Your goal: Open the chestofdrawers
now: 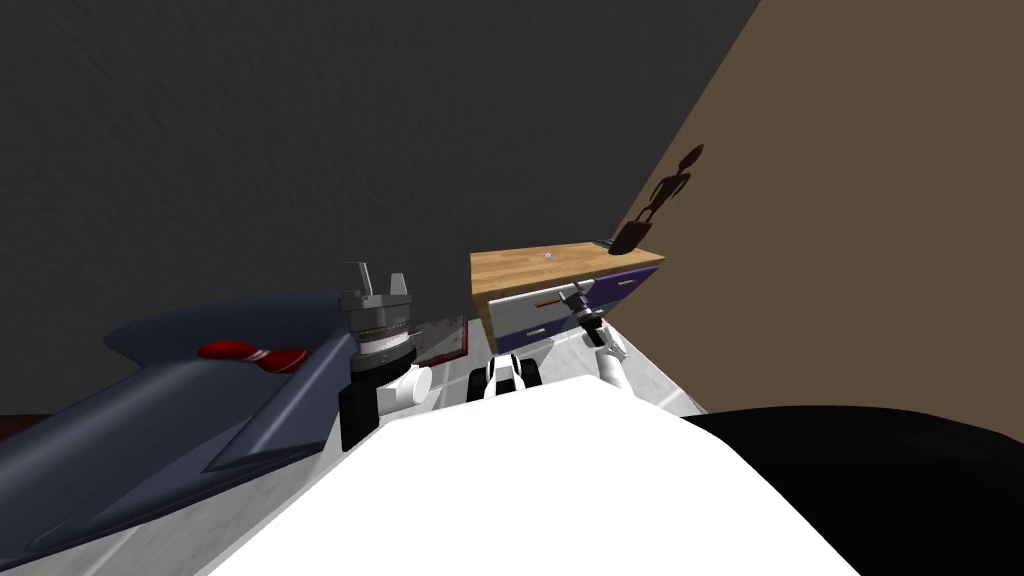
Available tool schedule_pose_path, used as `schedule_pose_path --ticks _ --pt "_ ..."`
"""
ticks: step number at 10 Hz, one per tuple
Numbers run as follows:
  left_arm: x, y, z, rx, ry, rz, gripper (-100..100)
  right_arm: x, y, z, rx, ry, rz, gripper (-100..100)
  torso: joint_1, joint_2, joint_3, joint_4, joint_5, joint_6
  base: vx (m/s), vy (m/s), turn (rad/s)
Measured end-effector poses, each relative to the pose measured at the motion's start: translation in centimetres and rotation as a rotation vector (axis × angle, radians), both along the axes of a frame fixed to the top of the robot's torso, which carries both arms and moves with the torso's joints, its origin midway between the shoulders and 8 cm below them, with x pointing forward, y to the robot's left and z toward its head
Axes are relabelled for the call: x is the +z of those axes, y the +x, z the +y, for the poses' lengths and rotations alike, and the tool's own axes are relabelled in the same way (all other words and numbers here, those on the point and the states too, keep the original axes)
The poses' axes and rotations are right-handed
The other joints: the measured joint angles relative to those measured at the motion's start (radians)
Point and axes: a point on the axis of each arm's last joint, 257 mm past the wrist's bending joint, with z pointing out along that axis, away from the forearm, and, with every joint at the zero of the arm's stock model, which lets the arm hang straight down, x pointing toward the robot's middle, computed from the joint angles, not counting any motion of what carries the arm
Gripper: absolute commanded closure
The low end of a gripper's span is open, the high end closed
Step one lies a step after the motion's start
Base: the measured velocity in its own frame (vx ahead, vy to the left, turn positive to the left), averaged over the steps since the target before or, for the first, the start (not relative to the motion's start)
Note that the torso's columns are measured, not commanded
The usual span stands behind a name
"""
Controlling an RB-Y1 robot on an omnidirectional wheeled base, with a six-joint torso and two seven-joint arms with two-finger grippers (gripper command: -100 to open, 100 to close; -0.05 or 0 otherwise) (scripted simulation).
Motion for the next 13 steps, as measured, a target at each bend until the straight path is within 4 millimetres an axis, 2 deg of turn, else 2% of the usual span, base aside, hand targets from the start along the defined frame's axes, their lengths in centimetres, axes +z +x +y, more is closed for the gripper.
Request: schedule_pose_path --ticks 8,10,13 --pt "0.0 0.0 0.0 0.000 0.000 0.000 0 -6.1 -0.2 -0.7 -0.076 -0.146 0.091 -100 0.000 0.000 0.000 0.000 0.000 0.000 -0.010 0.047 -0.001" --pt "0.0 0.0 0.0 0.000 0.000 0.000 0 -9.0 -0.4 0.4 -0.088 -0.170 0.129 -100 0.002 0.000 0.000 0.000 0.001 0.000 -0.013 0.065 -0.004" --pt "0.0 0.0 0.0 0.000 0.000 0.000 0 -12.1 -0.5 2.6 -0.093 -0.176 0.175 -100 0.000 0.000 0.000 0.000 0.000 0.000 -0.009 0.046 -0.002"
